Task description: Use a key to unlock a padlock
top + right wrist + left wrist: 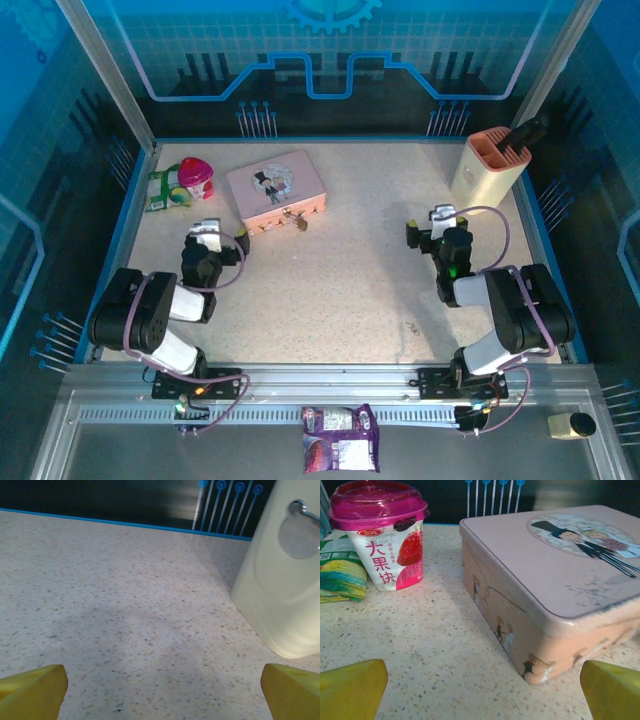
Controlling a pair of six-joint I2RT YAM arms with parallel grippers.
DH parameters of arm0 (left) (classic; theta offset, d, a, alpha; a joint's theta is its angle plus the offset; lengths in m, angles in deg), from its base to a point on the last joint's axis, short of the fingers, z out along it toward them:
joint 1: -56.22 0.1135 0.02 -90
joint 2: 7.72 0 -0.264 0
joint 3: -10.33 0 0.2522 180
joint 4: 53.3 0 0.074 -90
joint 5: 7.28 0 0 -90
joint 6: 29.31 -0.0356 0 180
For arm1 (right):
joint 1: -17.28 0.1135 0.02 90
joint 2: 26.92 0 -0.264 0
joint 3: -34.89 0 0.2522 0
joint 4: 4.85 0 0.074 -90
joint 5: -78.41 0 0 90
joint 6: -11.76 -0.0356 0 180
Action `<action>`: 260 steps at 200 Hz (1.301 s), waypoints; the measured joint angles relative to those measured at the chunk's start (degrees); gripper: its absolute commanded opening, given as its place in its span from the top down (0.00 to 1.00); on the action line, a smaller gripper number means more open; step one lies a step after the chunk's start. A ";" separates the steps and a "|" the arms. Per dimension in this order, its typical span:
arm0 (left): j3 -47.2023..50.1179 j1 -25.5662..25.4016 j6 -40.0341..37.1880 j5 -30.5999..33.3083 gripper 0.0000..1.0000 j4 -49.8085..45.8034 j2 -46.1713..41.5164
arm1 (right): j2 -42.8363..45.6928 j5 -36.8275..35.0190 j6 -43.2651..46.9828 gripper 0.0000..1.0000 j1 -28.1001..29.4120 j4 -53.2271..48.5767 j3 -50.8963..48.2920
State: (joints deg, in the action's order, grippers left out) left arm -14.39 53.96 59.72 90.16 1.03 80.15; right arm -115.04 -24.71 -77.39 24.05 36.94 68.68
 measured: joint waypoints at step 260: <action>-28.28 -7.37 35.36 -23.28 0.01 -79.52 -42.93 | 63.36 10.43 -27.12 0.00 10.43 -76.11 11.69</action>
State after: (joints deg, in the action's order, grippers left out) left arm -42.67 46.59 95.08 66.88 -78.48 37.22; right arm -51.67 -14.29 -104.52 34.47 -39.17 80.37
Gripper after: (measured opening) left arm 0.992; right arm 0.996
